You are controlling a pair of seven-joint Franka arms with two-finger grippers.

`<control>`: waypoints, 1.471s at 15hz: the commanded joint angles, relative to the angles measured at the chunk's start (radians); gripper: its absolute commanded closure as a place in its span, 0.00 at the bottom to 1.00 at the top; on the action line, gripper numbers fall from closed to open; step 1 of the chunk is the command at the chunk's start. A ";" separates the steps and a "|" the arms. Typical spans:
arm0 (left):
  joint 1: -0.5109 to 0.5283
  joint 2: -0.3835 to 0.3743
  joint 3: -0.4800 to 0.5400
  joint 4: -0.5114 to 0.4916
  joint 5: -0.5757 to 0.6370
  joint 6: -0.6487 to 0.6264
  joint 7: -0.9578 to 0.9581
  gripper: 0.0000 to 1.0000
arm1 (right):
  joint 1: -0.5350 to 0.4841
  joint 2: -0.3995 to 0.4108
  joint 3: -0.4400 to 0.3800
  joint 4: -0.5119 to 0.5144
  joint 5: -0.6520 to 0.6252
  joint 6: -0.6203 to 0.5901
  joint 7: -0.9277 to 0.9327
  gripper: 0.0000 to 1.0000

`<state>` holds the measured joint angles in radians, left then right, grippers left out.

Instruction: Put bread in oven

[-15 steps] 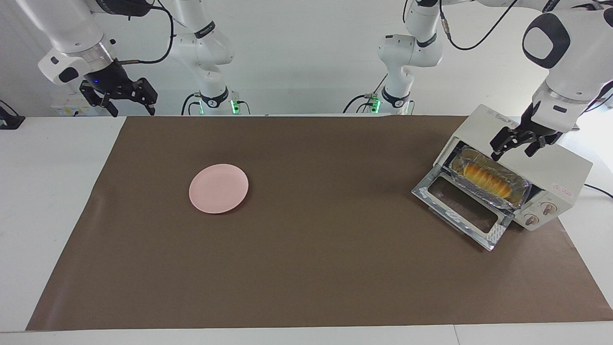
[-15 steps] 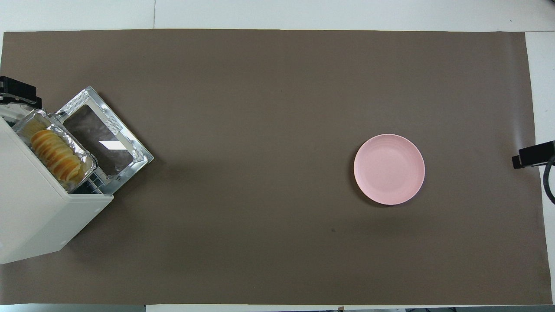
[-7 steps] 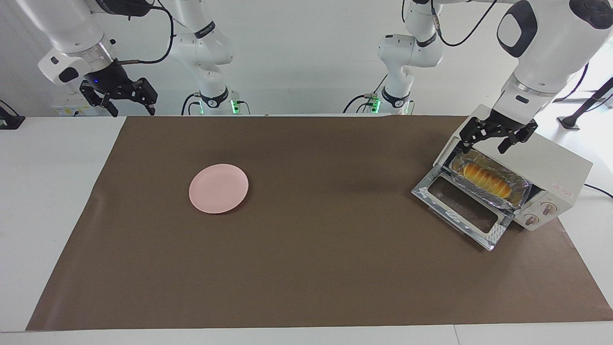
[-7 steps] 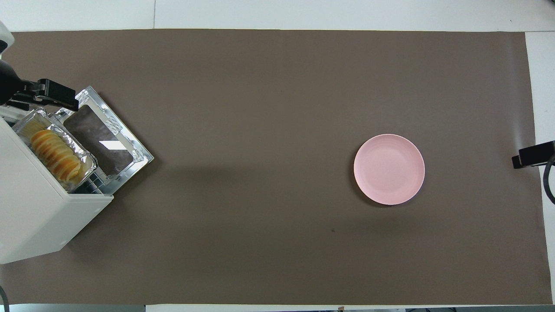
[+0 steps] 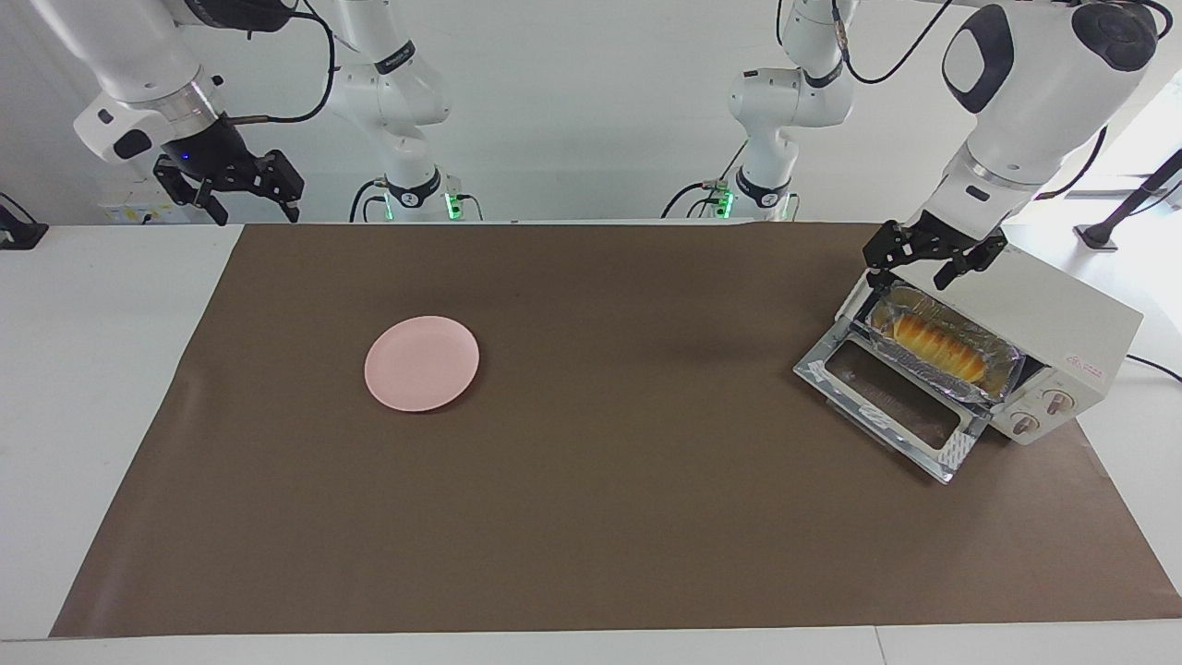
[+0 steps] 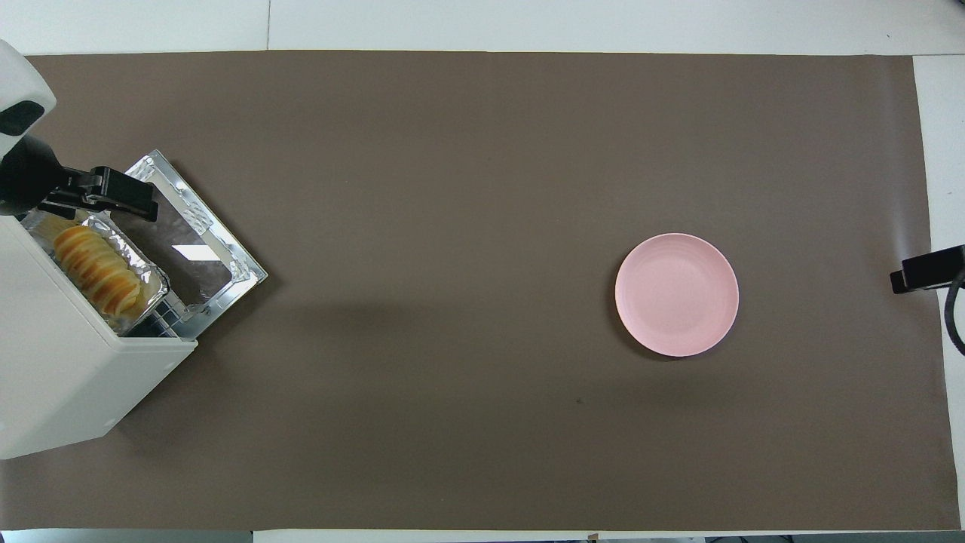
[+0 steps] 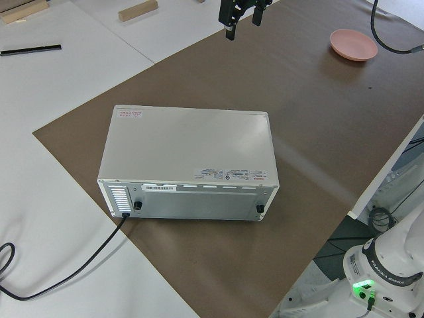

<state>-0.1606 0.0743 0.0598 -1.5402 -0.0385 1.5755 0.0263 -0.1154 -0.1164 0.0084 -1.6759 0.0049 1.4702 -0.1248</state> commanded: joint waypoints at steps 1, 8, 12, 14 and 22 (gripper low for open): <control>0.016 -0.045 -0.044 -0.057 0.021 0.000 -0.003 0.00 | -0.010 -0.022 0.012 -0.022 -0.010 -0.005 0.007 0.00; 0.016 -0.056 -0.061 -0.061 0.037 -0.012 -0.008 0.00 | -0.010 -0.022 0.012 -0.021 -0.010 -0.005 0.007 0.00; 0.009 -0.061 -0.063 -0.069 0.035 -0.044 -0.078 0.00 | -0.010 -0.022 0.012 -0.021 -0.010 -0.005 0.007 0.00; 0.007 -0.059 -0.064 -0.069 0.037 -0.043 -0.187 0.00 | -0.010 -0.022 0.012 -0.021 -0.010 -0.005 0.007 0.00; 0.001 -0.053 -0.063 -0.067 0.037 -0.045 -0.187 0.00 | -0.010 -0.022 0.012 -0.022 -0.010 -0.005 0.007 0.00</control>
<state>-0.1609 0.0502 0.0018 -1.5766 -0.0180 1.5344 -0.1455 -0.1154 -0.1164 0.0084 -1.6759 0.0049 1.4702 -0.1248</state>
